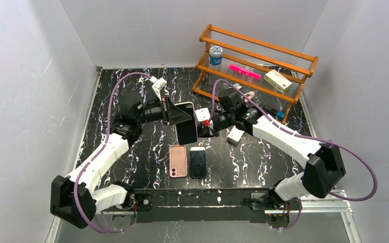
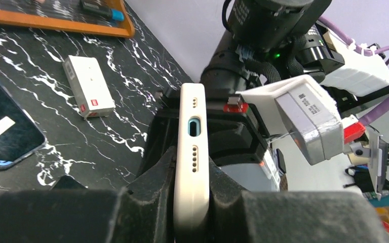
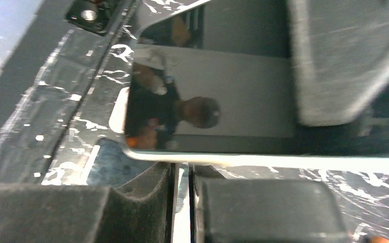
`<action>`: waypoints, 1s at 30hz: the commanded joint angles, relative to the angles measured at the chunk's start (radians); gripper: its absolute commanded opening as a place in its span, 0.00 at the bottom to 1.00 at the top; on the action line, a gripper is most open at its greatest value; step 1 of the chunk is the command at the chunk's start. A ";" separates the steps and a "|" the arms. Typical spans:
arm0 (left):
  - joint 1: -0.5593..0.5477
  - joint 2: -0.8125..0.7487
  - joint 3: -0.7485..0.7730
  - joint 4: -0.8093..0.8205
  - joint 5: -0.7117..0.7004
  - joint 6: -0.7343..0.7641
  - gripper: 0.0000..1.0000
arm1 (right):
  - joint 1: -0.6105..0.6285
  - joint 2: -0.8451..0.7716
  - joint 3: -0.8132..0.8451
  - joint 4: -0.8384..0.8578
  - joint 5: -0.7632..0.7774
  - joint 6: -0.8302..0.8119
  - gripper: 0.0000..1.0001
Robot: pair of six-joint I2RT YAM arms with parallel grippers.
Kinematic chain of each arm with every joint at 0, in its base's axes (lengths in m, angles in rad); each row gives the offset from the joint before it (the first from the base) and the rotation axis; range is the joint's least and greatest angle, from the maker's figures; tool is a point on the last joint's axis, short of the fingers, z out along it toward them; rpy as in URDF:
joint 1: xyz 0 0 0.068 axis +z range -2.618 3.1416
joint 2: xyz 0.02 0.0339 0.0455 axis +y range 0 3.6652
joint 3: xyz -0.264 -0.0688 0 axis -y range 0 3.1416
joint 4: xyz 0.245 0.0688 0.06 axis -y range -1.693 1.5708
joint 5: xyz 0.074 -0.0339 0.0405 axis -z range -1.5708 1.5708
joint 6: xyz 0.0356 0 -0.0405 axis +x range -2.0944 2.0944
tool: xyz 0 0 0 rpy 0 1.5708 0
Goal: Take the phone out of the phone case
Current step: Remove the phone case from the phone.
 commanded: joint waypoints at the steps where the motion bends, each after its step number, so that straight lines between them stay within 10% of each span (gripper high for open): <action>1: -0.023 -0.028 0.029 -0.011 0.030 -0.034 0.00 | 0.000 -0.008 0.041 0.154 0.072 -0.026 0.01; 15: -0.021 -0.117 -0.028 -0.012 -0.310 -0.116 0.00 | -0.037 -0.271 -0.427 0.700 0.283 0.633 0.58; 30: -0.022 -0.203 -0.252 0.292 -0.574 -0.541 0.00 | 0.000 -0.221 -0.658 1.456 0.360 1.426 0.65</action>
